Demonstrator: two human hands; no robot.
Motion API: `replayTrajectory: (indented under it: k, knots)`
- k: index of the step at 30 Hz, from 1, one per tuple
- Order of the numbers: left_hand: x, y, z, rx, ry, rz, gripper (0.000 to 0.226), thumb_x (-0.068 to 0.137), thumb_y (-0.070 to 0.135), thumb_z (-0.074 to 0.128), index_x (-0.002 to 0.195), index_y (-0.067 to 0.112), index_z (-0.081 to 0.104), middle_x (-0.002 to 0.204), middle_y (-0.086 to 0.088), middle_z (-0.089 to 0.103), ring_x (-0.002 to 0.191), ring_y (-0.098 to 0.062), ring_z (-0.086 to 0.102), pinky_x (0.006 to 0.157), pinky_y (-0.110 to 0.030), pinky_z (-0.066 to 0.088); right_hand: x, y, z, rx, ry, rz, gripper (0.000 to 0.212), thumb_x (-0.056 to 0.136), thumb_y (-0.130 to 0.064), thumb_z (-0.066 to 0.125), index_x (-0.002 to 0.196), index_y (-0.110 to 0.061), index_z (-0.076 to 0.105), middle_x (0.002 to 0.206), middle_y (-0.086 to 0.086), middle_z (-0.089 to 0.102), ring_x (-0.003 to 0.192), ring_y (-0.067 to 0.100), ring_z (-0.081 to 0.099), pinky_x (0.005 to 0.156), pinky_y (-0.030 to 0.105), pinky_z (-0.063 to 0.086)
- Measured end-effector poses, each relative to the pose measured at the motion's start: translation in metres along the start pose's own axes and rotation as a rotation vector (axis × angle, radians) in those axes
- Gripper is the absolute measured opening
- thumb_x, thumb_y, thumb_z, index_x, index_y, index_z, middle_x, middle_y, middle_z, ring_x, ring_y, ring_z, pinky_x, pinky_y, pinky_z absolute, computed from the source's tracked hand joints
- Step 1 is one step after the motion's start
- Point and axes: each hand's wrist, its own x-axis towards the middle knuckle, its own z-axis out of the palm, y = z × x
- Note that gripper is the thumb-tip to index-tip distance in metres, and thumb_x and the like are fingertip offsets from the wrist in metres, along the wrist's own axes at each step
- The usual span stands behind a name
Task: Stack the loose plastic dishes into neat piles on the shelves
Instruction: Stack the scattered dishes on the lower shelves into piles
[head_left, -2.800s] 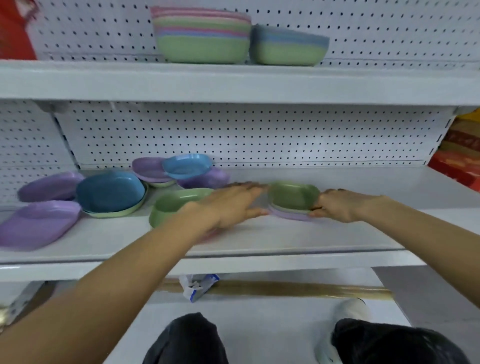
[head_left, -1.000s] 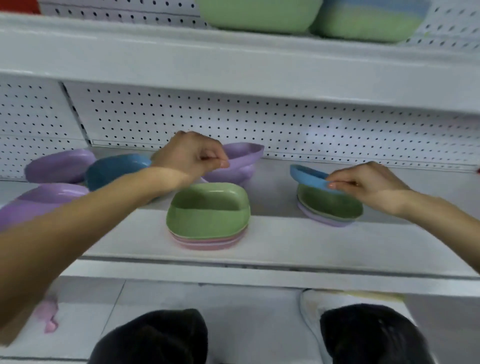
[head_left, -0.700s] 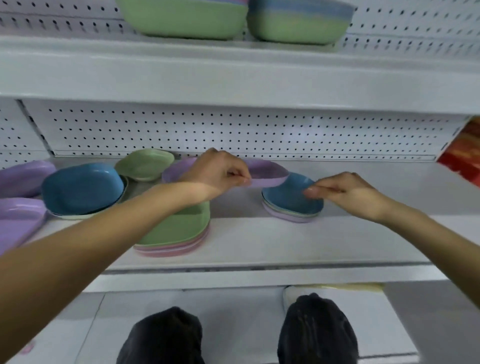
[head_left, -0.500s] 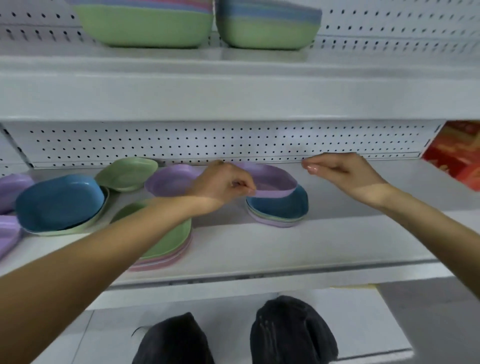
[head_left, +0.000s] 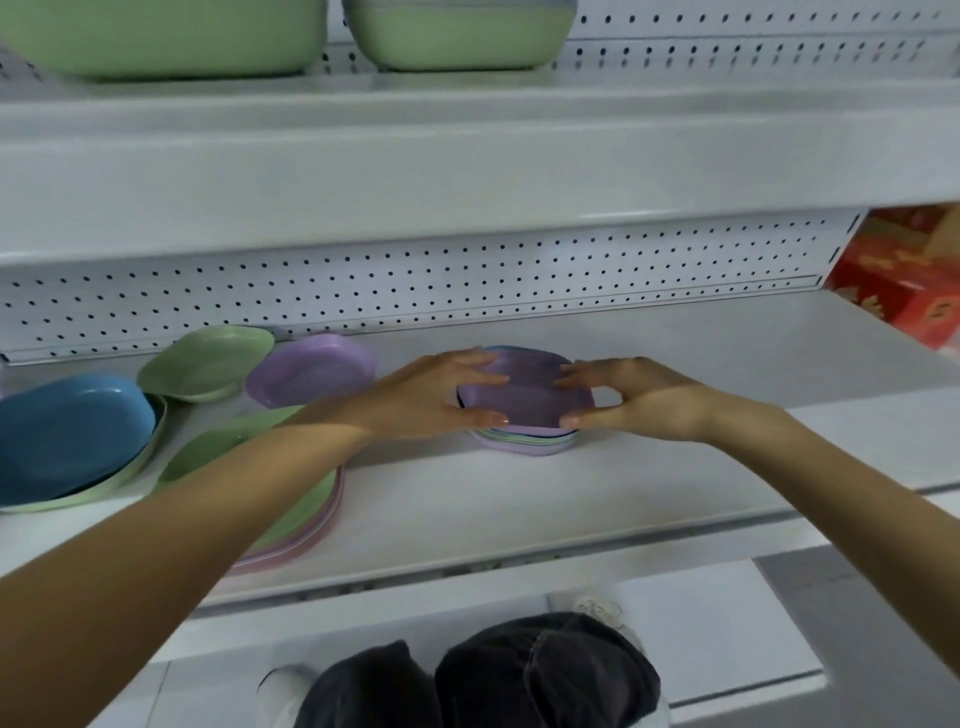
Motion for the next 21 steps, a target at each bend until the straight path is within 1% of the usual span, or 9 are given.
replayTrajectory:
  k: [3, 6, 8, 10, 14, 16, 18, 20, 21]
  knots:
    - [0.007, -0.002, 0.001, 0.134, -0.182, -0.088, 0.072, 0.083, 0.06, 0.053, 0.145, 0.03, 0.031, 0.158, 0.005, 0.011, 0.146, -0.01, 0.003, 0.118, -0.029, 0.009, 0.002, -0.005, -0.001, -0.073, -0.058, 0.047, 0.051, 0.082, -0.051, 0.063, 0.129, -0.035, 0.052, 0.136, -0.009, 0.05, 0.113, 0.011, 0.049, 0.091, 0.022, 0.037]
    - [0.013, -0.002, 0.004, 0.19, -0.264, -0.053, 0.065, 0.09, 0.056, 0.044, 0.146, 0.028, 0.028, 0.158, 0.003, 0.011, 0.146, -0.013, -0.006, 0.114, -0.025, -0.001, 0.005, -0.008, -0.002, -0.204, -0.098, 0.089, 0.051, 0.081, -0.057, 0.059, 0.126, -0.033, 0.055, 0.126, -0.003, 0.057, 0.107, 0.019, 0.052, 0.094, 0.031, 0.042]
    - [0.013, -0.001, 0.006, 0.174, -0.263, -0.018, 0.064, 0.09, 0.058, 0.043, 0.142, 0.022, 0.038, 0.154, -0.002, 0.024, 0.145, -0.017, 0.002, 0.109, -0.018, 0.0, 0.007, -0.008, -0.003, -0.247, -0.122, 0.099, 0.051, 0.081, -0.06, 0.057, 0.124, -0.032, 0.057, 0.123, -0.005, 0.058, 0.102, 0.018, 0.052, 0.091, 0.03, 0.042]
    - [0.014, 0.001, 0.006, 0.197, -0.274, -0.013, 0.075, 0.083, 0.069, 0.038, 0.131, 0.013, 0.05, 0.142, -0.008, 0.041, 0.142, -0.022, 0.016, 0.102, -0.017, 0.01, 0.008, -0.006, -0.005, -0.27, -0.151, 0.091, 0.051, 0.08, -0.062, 0.056, 0.122, -0.032, 0.058, 0.121, -0.006, 0.059, 0.1, 0.017, 0.053, 0.091, 0.031, 0.043]
    - [0.024, 0.008, 0.015, 0.232, -0.274, -0.003, 0.073, 0.085, 0.07, 0.032, 0.118, 0.01, 0.056, 0.119, -0.009, 0.051, 0.132, -0.023, 0.03, 0.108, -0.03, 0.026, 0.006, 0.011, -0.022, -0.285, -0.204, 0.08, 0.052, 0.08, -0.057, 0.06, 0.124, -0.028, 0.059, 0.125, -0.009, 0.059, 0.111, 0.013, 0.053, 0.096, 0.026, 0.039]
    - [0.026, 0.013, 0.021, 0.304, -0.275, 0.029, 0.082, 0.079, 0.076, 0.022, 0.115, 0.013, 0.059, 0.113, -0.009, 0.053, 0.125, -0.027, 0.035, 0.111, -0.037, 0.025, 0.006, 0.017, -0.028, -0.279, -0.21, 0.074, 0.054, 0.077, -0.056, 0.063, 0.123, -0.028, 0.06, 0.126, -0.01, 0.06, 0.115, 0.012, 0.053, 0.1, 0.027, 0.038]
    - [0.029, 0.015, 0.025, 0.329, -0.278, 0.015, 0.075, 0.083, 0.072, 0.028, 0.113, 0.011, 0.059, 0.108, -0.012, 0.054, 0.121, -0.03, 0.039, 0.109, -0.039, 0.028, 0.009, 0.018, -0.03, -0.307, -0.236, 0.05, 0.049, 0.077, -0.052, 0.064, 0.119, -0.026, 0.063, 0.122, -0.009, 0.063, 0.113, 0.013, 0.055, 0.099, 0.027, 0.039]
    - [0.025, 0.017, 0.017, 0.244, -0.258, -0.012, 0.076, 0.078, 0.074, 0.031, 0.116, 0.013, 0.058, 0.117, -0.01, 0.052, 0.121, -0.027, 0.042, 0.106, -0.037, 0.032, 0.014, 0.01, -0.033, -0.344, -0.272, 0.034, 0.043, 0.08, -0.05, 0.064, 0.115, -0.027, 0.066, 0.114, -0.01, 0.065, 0.11, 0.013, 0.057, 0.093, 0.023, 0.041]
    - [0.021, 0.017, 0.01, 0.164, -0.22, -0.023, 0.074, 0.079, 0.073, 0.034, 0.125, 0.018, 0.055, 0.133, -0.008, 0.047, 0.129, -0.024, 0.039, 0.109, -0.034, 0.03, 0.017, 0.003, -0.034, -0.345, -0.268, 0.029, 0.04, 0.08, -0.049, 0.064, 0.113, -0.028, 0.066, 0.11, -0.012, 0.065, 0.107, 0.012, 0.058, 0.088, 0.019, 0.042]
